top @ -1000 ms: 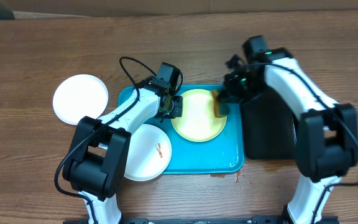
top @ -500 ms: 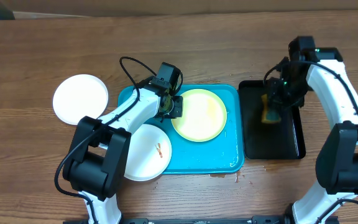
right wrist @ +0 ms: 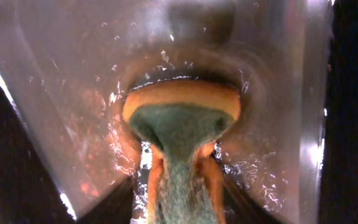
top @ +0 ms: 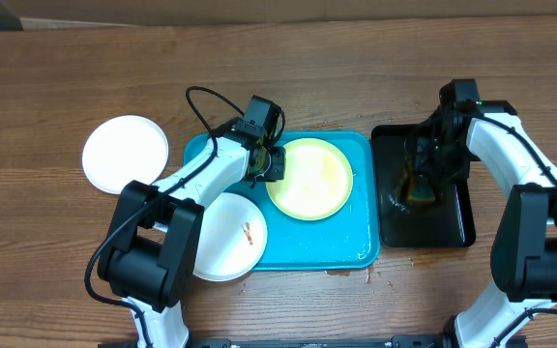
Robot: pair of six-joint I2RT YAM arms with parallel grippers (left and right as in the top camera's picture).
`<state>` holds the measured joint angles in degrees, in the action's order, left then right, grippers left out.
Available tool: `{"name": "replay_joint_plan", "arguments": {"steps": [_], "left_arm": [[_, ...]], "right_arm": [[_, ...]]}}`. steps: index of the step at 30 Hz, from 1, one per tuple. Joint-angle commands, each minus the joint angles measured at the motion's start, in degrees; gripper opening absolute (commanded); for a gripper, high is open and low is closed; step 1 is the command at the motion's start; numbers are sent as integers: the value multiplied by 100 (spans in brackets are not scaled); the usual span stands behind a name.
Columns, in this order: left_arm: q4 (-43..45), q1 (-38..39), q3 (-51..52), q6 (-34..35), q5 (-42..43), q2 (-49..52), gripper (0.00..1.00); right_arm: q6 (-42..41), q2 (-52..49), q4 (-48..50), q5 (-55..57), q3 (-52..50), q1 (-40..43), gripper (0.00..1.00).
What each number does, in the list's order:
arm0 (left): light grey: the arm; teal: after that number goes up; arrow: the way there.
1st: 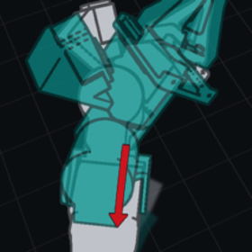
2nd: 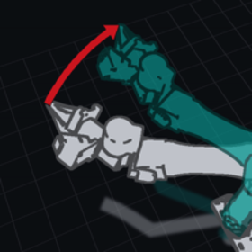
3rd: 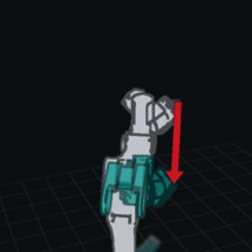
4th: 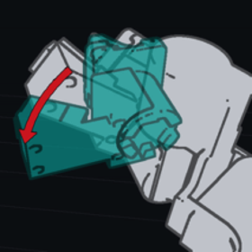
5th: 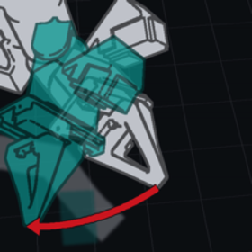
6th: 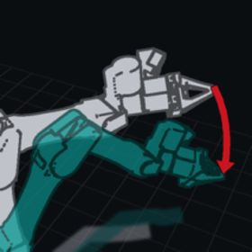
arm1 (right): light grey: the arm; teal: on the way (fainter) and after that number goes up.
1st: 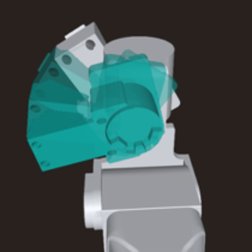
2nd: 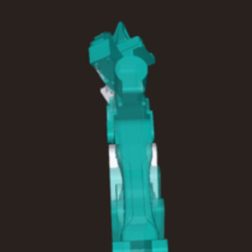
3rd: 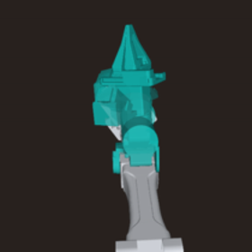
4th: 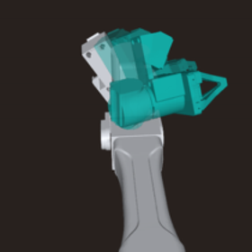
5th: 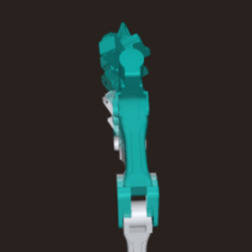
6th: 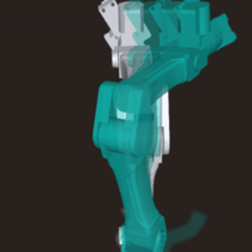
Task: Clean dirty plates on tray and stack at the side
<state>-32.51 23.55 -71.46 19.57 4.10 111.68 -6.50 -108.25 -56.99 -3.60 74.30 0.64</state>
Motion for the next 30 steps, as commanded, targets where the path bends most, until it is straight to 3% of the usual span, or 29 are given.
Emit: {"name": "replay_joint_plan", "arguments": {"steps": [1,3,6,11,14,17,19,24,30], "left_arm": [[24,7,15,15,39,94,37],[24,7,15,15,39,94,46],[20,7,15,15,39,94,48],[2,15,76,15,37,105,49],[59,15,195,17,39,140,47],[136,17,293,15,39,168,32],[131,15,293,11,37,168,6],[-111,-35,-31,-245,-13,142,4],[-1373,-260,-1143,-330,-129,90,4]], "right_arm": [[35,96,9,55,9,-24,61],[28,96,-162,55,236,22,65],[-184,98,-560,59,850,243,72],[-293,98,-702,55,1578,973,99],[-289,96,-695,57,1593,1419,100],[-289,94,-651,57,1589,1766,100],[-289,94,-603,57,1589,1932,100],[-289,94,-608,57,1589,2120,100],[-289,94,-608,55,1589,2118,100]]}}
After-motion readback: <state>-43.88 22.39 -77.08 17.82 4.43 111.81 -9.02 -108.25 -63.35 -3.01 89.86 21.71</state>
